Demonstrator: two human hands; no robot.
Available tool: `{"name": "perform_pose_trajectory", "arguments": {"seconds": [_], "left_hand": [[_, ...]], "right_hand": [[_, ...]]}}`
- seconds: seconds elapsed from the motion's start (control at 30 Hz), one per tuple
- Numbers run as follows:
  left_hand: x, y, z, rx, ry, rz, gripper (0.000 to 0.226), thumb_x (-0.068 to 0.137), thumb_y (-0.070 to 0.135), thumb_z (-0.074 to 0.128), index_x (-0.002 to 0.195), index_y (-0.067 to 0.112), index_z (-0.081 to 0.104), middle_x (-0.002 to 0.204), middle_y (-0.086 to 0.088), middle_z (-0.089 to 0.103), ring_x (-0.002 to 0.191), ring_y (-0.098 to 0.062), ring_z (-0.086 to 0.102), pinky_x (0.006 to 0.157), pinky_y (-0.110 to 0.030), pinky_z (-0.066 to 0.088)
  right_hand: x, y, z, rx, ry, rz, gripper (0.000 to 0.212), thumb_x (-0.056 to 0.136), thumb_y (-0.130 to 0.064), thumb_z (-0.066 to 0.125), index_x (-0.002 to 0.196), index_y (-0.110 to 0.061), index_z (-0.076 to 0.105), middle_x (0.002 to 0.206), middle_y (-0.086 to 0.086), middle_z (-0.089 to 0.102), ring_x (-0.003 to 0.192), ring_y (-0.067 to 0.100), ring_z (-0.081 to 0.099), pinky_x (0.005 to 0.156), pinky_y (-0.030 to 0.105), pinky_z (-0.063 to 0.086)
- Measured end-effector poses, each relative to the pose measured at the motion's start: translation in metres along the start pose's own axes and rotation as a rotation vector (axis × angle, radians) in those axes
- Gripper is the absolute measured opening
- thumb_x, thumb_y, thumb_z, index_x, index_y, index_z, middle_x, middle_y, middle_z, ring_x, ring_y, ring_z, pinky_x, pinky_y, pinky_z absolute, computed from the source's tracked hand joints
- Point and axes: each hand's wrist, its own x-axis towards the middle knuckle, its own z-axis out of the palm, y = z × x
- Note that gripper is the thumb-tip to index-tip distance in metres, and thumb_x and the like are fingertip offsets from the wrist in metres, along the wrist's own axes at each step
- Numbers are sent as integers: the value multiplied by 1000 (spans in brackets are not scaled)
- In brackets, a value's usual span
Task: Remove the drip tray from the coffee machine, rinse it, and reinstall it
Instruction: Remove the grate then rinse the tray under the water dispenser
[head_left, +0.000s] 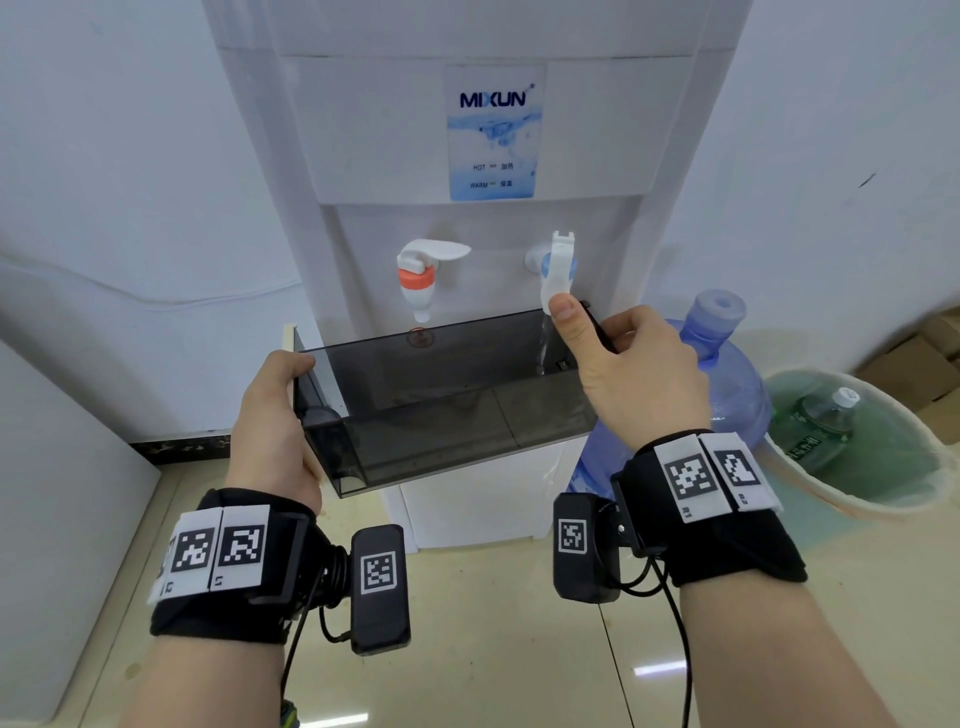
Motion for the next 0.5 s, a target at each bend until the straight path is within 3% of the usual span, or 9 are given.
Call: {"name": "perform_pose_trajectory", "arguments": {"seconds": [0.33,0.5], "left_hand": [[6,7,5,-1,-15,21,22,89,35,59,77,23,73,67,2,73,55,-20,71,48,-30,57],[6,7,8,10,-35,22,19,84,37,61,82,23,73,70,2,74,58,-20,71,58,-31,58]], "right_hand": [[7,-6,1,8,23,-16,77,70,-95,39,96,-25,59,87,-8,64,88,24,58,76,34,37],[9,-6,-1,9,34,-21,78,70,-95,39,97,-24,59,90,-6,66,91,25,61,79,37,43]]}}
